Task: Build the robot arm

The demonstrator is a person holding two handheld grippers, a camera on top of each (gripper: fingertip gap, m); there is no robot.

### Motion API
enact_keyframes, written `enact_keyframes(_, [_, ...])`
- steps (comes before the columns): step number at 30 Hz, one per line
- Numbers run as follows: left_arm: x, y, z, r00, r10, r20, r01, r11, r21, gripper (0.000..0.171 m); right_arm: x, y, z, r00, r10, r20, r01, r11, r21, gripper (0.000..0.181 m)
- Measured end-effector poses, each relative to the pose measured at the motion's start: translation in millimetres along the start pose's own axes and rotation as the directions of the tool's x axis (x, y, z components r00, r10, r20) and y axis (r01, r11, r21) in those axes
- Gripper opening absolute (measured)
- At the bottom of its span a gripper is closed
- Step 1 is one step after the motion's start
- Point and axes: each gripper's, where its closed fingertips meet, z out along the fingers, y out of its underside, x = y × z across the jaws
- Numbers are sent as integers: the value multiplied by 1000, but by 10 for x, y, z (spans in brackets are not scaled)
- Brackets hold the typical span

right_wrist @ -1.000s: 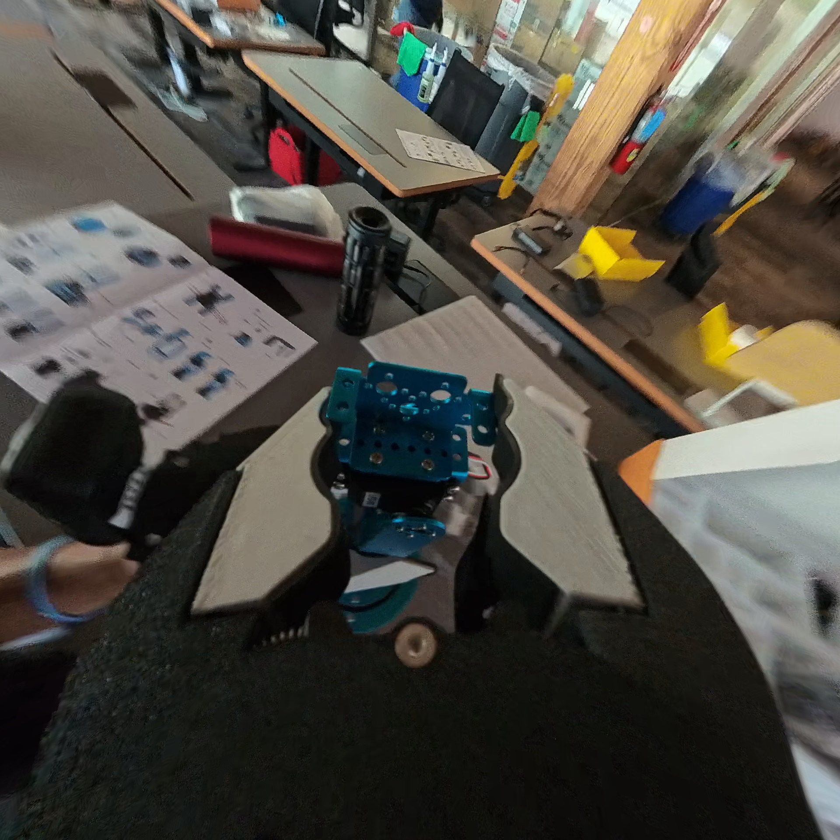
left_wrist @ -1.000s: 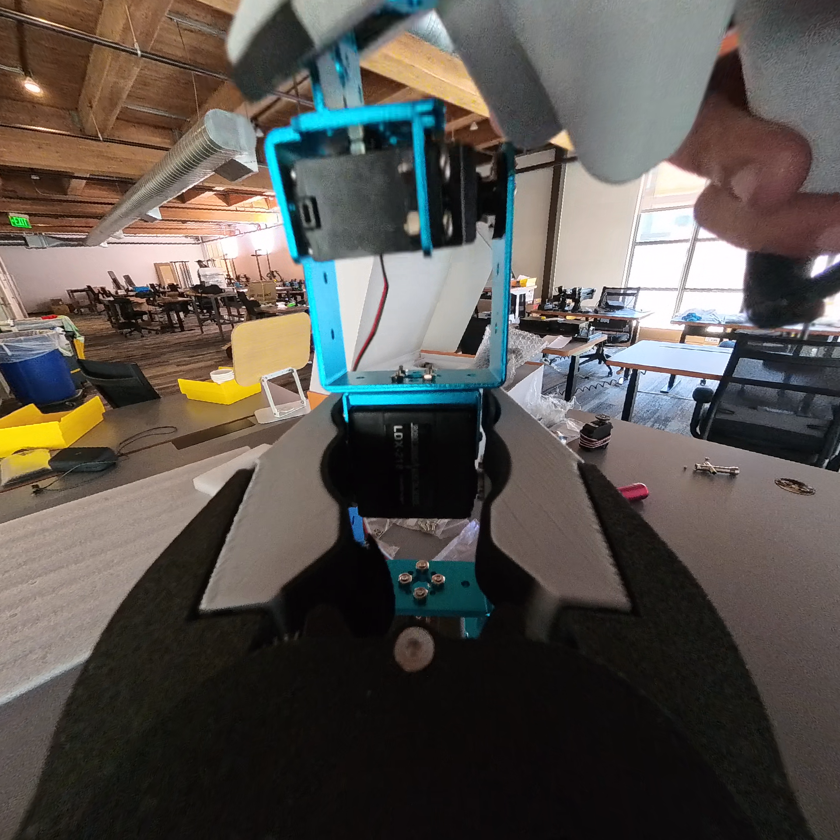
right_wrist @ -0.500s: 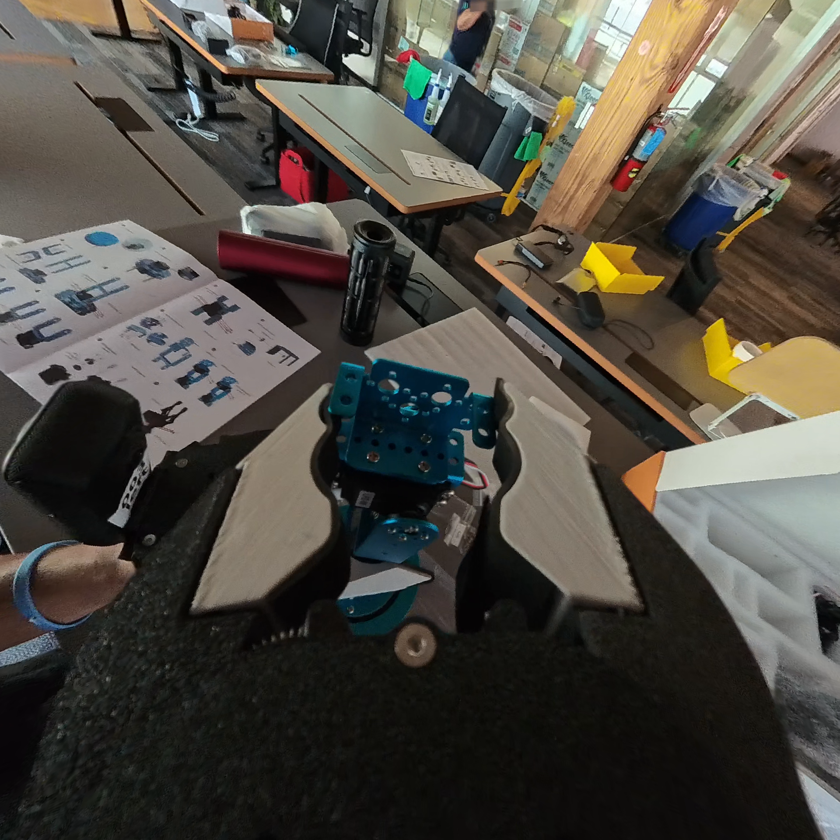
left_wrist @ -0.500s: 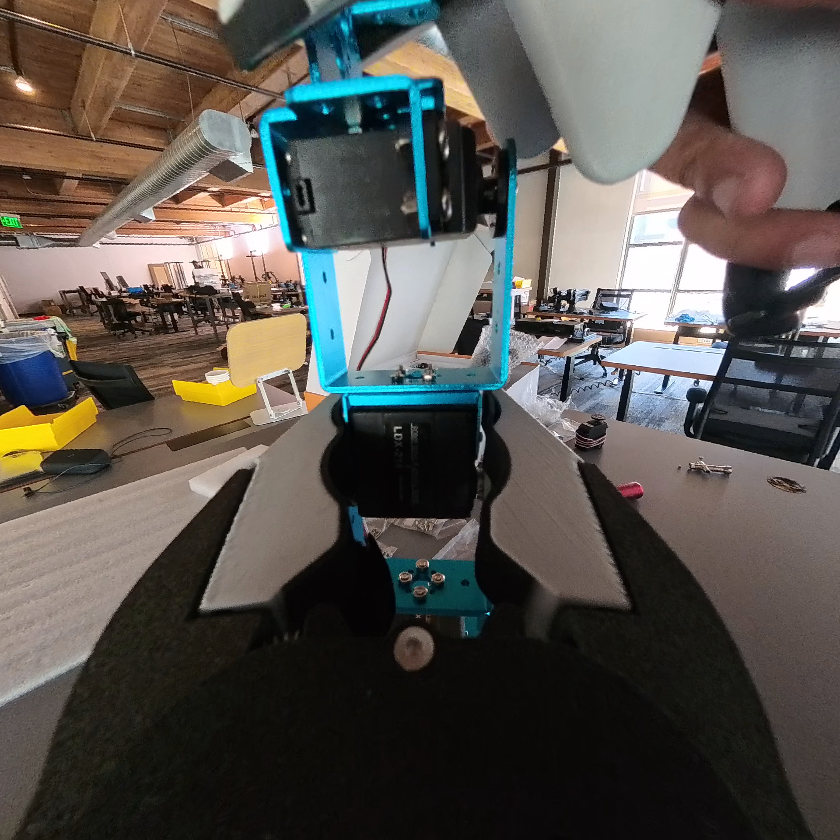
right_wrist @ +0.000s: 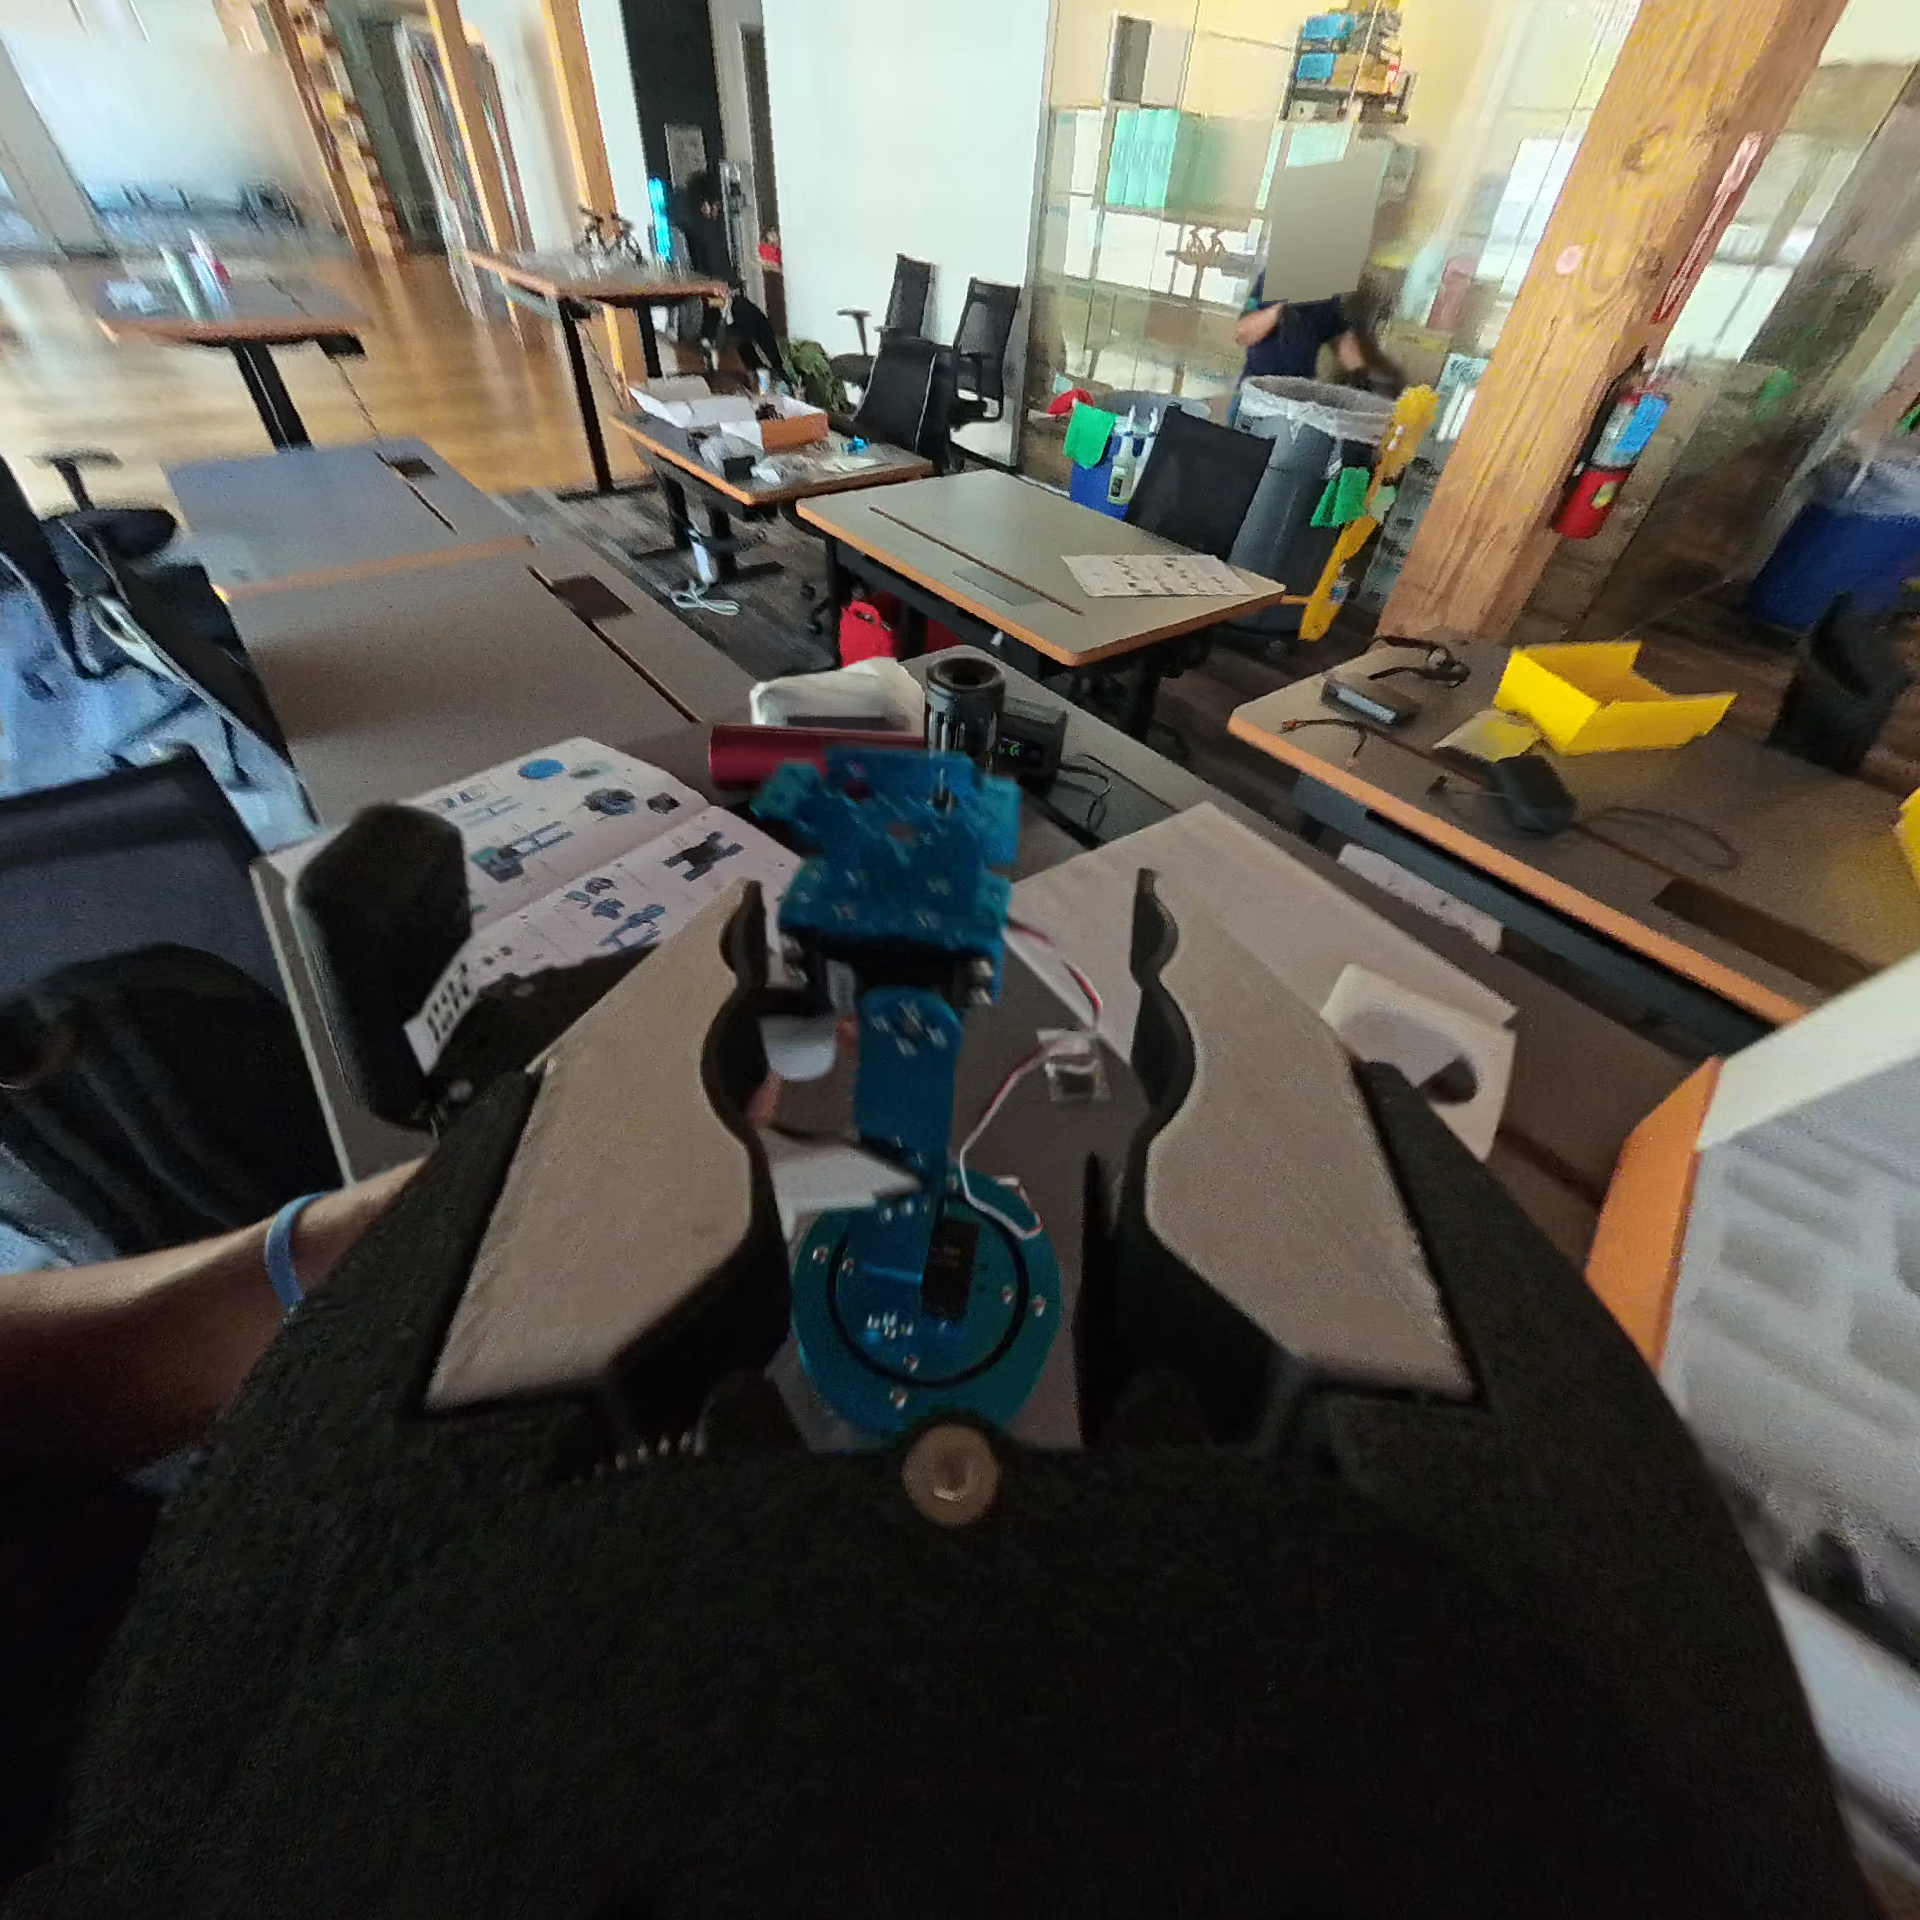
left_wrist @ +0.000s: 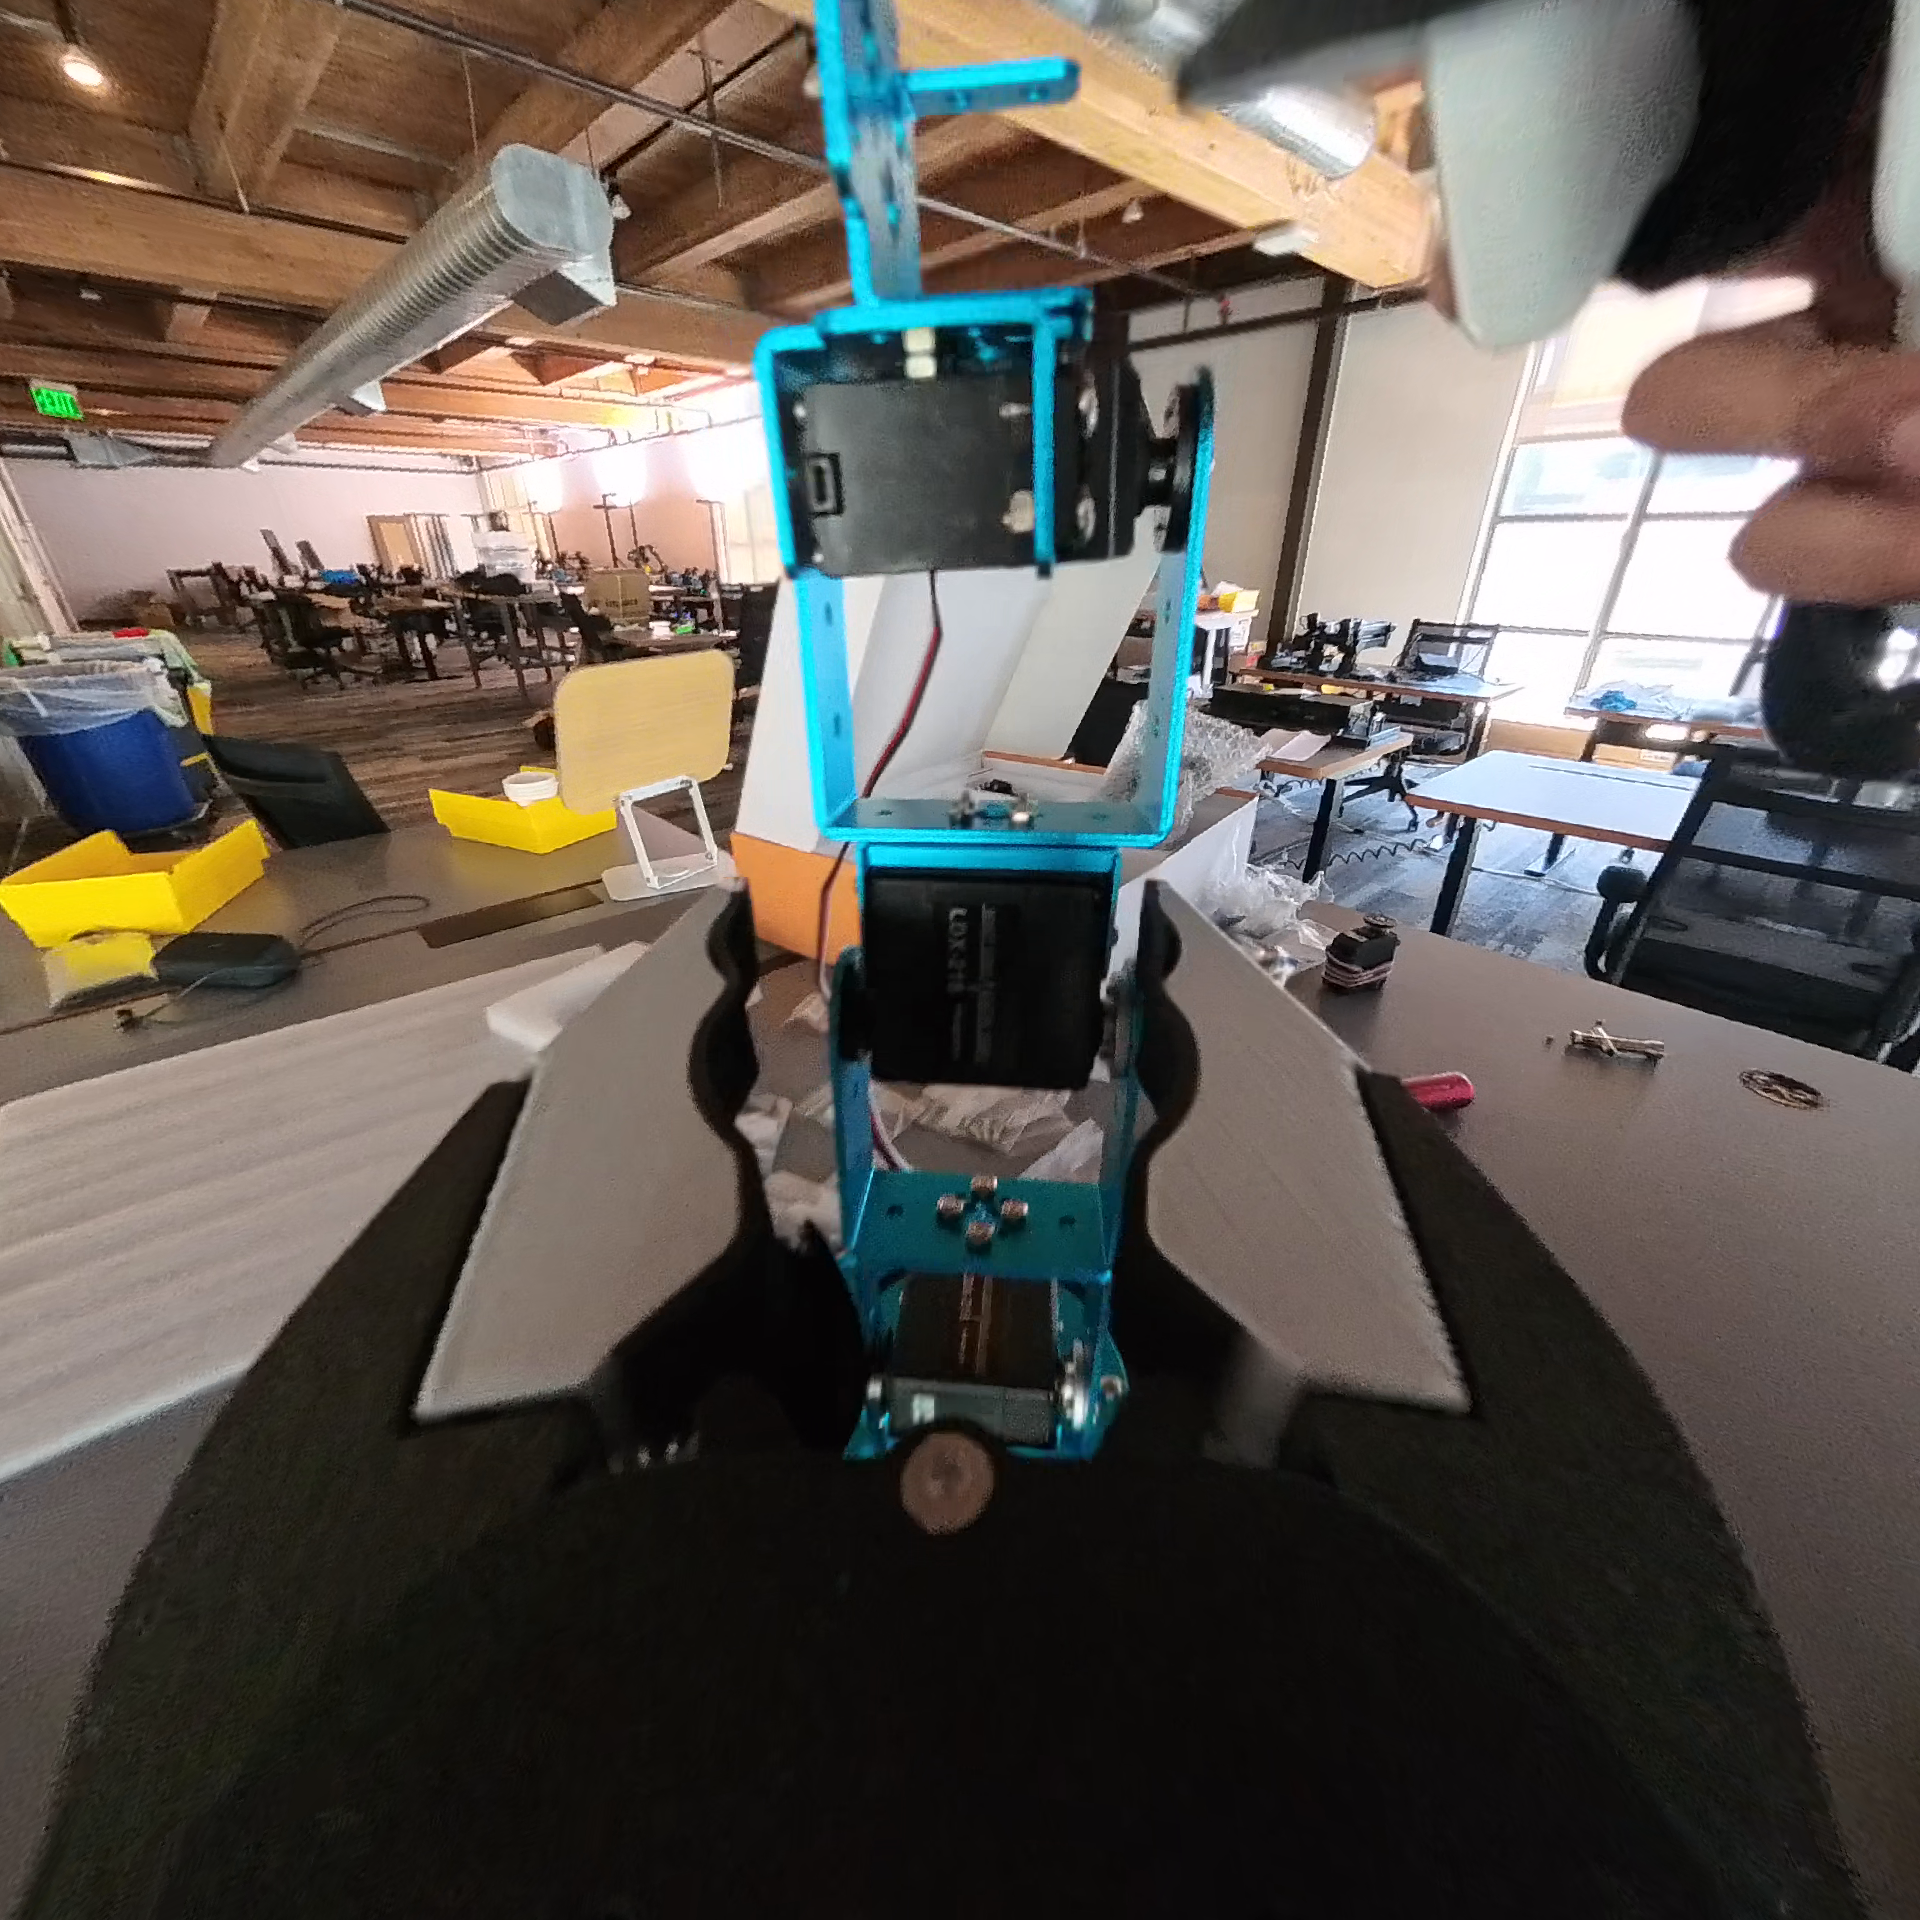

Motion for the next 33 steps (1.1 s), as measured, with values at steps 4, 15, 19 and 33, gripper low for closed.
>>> enact_keyframes(4, [-116, -25, -386, 997, -31, 77, 33, 999, -26, 71, 291, 547, -221, 973, 225, 48, -223, 974, -35, 70])
enact_keyframes(15, [-729, 639, -2250, 687, -274, 674, 455, 884, -104, 47, -499, 1889, -197, 873, 356, 335, -321, 934, -157, 55])
enact_keyframes(19, [-771, 788, -2760, 614, -132, 778, 440, 875, -199, 42, -1006, 2061, -35, 867, 247, 433, -187, 966, -176, 56])
enact_keyframes(33, [-1597, 1238, -3786, 840, 7, 543, 354, 751, -557, 37, -2318, 2300, 2005, 948, 215, 234, -139, 943, -303, 61])
